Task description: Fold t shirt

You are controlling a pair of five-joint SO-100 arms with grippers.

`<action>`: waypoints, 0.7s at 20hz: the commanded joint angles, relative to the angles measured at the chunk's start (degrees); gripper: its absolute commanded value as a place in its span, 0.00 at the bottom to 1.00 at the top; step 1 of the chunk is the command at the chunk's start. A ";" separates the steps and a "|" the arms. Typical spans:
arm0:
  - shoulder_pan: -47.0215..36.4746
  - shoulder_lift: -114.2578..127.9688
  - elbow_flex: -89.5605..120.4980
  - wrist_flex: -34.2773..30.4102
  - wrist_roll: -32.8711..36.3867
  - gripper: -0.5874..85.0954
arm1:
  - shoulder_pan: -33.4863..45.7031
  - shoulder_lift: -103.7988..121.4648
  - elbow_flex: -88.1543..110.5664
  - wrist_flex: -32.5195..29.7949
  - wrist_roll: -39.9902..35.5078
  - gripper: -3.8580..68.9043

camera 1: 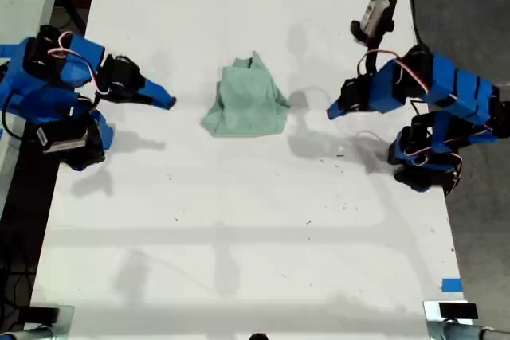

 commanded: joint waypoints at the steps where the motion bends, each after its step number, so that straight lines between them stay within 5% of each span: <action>1: 3.52 19.16 26.28 -7.73 -8.00 0.00 | -7.03 17.75 19.51 -7.82 6.33 0.05; 6: 6.24 44.47 54.84 -11.07 -10.81 0.01 | -14.24 56.43 53.70 -15.21 14.59 0.05; 9: 8.53 50.71 61.88 -11.60 -10.99 0.01 | -15.91 61.26 63.54 -16.96 14.77 0.05; 12: 6.94 50.71 68.29 -18.19 2.46 0.02 | -14.77 61.26 71.28 -16.79 17.31 0.06; 14: 4.92 50.71 68.20 -16.35 7.73 0.05 | -11.78 61.26 76.03 -15.12 8.79 0.15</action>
